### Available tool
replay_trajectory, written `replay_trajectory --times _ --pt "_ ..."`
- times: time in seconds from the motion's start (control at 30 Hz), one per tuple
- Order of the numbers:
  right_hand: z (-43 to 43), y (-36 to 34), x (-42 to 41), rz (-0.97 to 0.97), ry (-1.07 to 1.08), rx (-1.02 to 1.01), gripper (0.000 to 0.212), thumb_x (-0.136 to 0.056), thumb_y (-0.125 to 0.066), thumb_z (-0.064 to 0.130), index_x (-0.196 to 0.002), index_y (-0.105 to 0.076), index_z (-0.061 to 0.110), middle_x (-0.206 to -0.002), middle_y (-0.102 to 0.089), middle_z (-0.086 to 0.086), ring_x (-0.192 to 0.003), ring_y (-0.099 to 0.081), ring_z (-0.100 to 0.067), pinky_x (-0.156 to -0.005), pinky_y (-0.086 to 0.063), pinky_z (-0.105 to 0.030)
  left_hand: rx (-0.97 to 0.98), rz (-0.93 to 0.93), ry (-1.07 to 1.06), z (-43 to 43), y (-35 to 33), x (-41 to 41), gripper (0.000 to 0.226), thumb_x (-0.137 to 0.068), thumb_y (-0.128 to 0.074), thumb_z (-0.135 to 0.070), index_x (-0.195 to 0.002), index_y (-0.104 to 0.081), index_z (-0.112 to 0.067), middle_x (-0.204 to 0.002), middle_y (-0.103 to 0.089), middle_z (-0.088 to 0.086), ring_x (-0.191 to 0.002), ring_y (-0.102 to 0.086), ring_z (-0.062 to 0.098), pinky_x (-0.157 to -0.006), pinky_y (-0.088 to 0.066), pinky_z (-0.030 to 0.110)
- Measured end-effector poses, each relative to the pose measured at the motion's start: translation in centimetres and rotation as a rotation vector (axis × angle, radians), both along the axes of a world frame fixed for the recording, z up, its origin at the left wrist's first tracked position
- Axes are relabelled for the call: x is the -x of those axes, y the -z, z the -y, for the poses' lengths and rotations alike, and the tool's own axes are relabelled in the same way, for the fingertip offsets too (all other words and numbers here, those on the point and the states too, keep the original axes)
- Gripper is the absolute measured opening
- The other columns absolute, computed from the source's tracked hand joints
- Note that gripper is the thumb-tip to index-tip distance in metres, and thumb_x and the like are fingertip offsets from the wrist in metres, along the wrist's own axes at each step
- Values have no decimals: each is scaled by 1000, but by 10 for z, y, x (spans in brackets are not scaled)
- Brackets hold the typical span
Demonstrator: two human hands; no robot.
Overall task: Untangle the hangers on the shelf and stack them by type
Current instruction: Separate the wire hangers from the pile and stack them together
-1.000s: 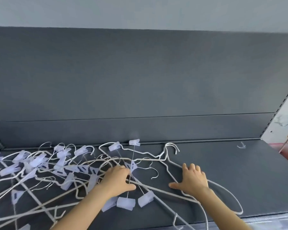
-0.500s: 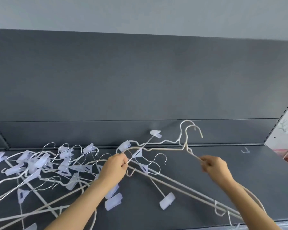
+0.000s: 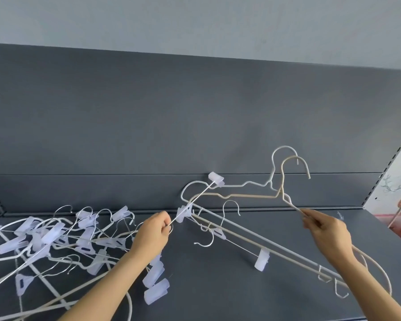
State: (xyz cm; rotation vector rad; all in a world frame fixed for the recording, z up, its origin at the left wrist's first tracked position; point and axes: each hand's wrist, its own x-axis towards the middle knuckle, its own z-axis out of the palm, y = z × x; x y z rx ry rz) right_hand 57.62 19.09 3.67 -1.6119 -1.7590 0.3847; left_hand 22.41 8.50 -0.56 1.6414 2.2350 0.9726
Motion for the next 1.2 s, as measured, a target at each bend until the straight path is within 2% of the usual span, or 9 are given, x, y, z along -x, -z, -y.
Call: replay_trajectory --times 0.17,0.3,0.4,0.5,0.63,0.77,0.9,1.07,1.2 --pt "-8 -2 -12 -60 5 -5 18 -86 -58 8 -93 -71 18 -73 -70 -14 -71 -60 -36 -63 -44 -36 -101 -15 116 -5 -9 16 19 -83 -56 0 -73 -49 -16 -66 -45 -5 -57 -40 11 -59 -37 24" --pt "-13 0 -22 -70 10 -1 19 -86 -59 10 -93 -71 23 -70 -69 -11 -69 -60 -36 -59 -43 -33 -145 9 88 -1 -10 34 20 -84 -57 -1 -74 -50 -16 -66 -45 -5 -56 -39 11 -58 -36 17" --pt "-17 0 -24 -67 17 -4 17 -86 -60 11 -96 -72 18 -71 -69 -11 -69 -60 -35 -58 -41 -28 -25 -35 162 4 -6 49 31 -84 -58 -4 -68 -47 -29 -66 -47 -5 -57 -41 9 -60 -38 22" --pt "-23 -4 -25 -61 11 -29 17 -86 -59 10 -97 -71 16 -69 -67 -7 -67 -58 -34 -54 -39 -26 126 -97 231 9 1 56 27 -83 -58 -7 -73 -48 -30 -68 -49 -7 -61 -42 6 -62 -38 19" --pt "-31 -10 -17 -74 -30 -75 18 -87 -59 9 -96 -72 17 -65 -64 3 -57 -57 -11 -52 -40 -11 234 -208 302 4 5 47 27 -84 -56 -11 -67 -48 -30 -72 -49 -10 -66 -42 2 -66 -38 21" --pt "-31 -10 4 -162 -84 -91 19 -87 -58 5 -98 -71 10 -68 -65 -13 -53 -47 -23 -50 -38 -11 303 -301 385 -12 1 27 15 -85 -56 -18 -85 -67 -29 -78 -52 -16 -78 -41 -3 -80 -36 23" --pt "-32 -6 18 -240 -108 -76 19 -87 -57 4 -99 -71 11 -64 -62 -1 -49 -44 -13 -49 -37 -11 134 -201 316 -25 -3 6 23 -86 -53 -13 -97 -71 -21 -83 -54 -18 -89 -46 7 -83 -39 22" --pt "-31 -9 21 -286 -133 -97 20 -87 -57 2 -98 -71 12 -62 -59 -4 -50 -47 -5 -46 -35 -12 -225 -193 215 -36 -12 -22 18 -83 -55 -9 -86 -72 -8 -76 -65 6 -80 -56 23 -67 -46 31" --pt "-33 -23 17 -320 -131 -146 21 -86 -57 1 -99 -71 10 -66 -60 -11 -51 -44 -8 -49 -36 -8 -238 -179 281 -47 -14 -43 16 -86 -58 -14 -91 -72 -9 -86 -69 5 -89 -58 22 -74 -42 24"
